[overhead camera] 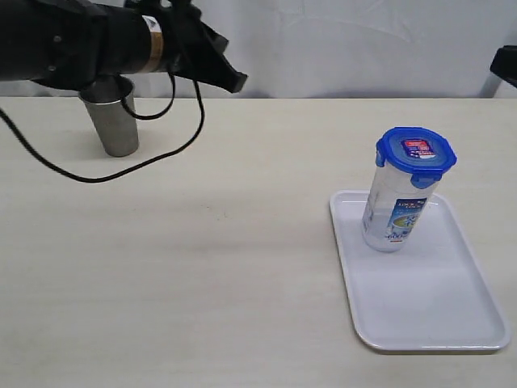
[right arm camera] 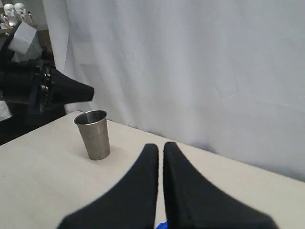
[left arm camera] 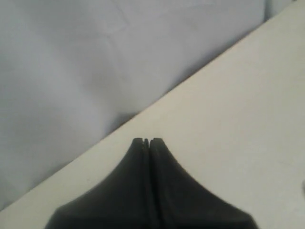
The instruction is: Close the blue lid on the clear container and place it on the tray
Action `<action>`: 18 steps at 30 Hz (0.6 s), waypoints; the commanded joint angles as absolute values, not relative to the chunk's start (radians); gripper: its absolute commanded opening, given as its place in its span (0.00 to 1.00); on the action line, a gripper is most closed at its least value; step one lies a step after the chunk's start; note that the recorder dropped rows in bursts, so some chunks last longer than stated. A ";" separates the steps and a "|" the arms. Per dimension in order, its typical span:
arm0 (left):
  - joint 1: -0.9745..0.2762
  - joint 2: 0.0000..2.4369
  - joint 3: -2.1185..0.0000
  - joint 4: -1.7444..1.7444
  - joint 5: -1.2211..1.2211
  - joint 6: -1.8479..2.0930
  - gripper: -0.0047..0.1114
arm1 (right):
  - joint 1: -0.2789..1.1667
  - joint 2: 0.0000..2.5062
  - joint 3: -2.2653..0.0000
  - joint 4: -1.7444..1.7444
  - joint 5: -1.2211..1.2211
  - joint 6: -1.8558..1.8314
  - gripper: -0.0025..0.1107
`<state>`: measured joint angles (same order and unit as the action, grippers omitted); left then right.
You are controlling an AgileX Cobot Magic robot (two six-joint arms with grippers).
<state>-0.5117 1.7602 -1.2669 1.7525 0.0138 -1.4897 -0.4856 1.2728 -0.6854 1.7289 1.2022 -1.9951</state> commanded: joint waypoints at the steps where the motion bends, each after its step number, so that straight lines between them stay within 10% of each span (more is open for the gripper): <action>1: -0.513 1.632 -1.170 1.744 0.124 -1.482 0.04 | -0.488 1.183 -0.649 1.744 1.221 -2.048 0.06; 18: -0.513 0.898 -0.724 1.744 0.057 -1.550 0.04 | -0.488 0.962 -0.556 1.744 1.174 -2.021 0.06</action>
